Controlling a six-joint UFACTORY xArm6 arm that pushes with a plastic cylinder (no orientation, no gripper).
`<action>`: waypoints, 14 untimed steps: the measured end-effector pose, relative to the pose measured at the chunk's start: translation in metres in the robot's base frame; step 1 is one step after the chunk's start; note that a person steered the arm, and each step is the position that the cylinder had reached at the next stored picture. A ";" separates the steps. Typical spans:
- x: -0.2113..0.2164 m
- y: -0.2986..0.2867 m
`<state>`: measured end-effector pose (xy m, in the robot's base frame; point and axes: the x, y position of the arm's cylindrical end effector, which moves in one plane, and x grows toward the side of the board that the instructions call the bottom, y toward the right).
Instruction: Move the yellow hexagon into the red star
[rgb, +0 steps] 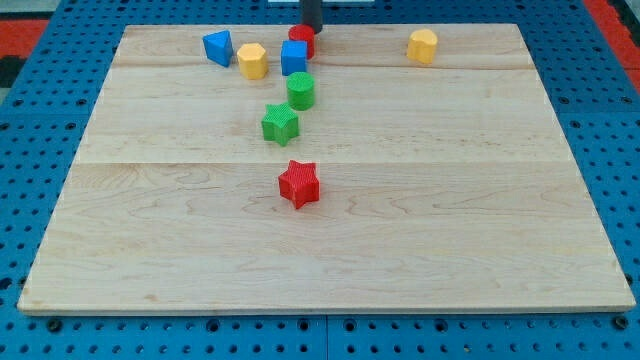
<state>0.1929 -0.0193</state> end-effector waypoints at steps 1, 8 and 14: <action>0.000 -0.016; 0.128 -0.088; 0.261 -0.091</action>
<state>0.4543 -0.1104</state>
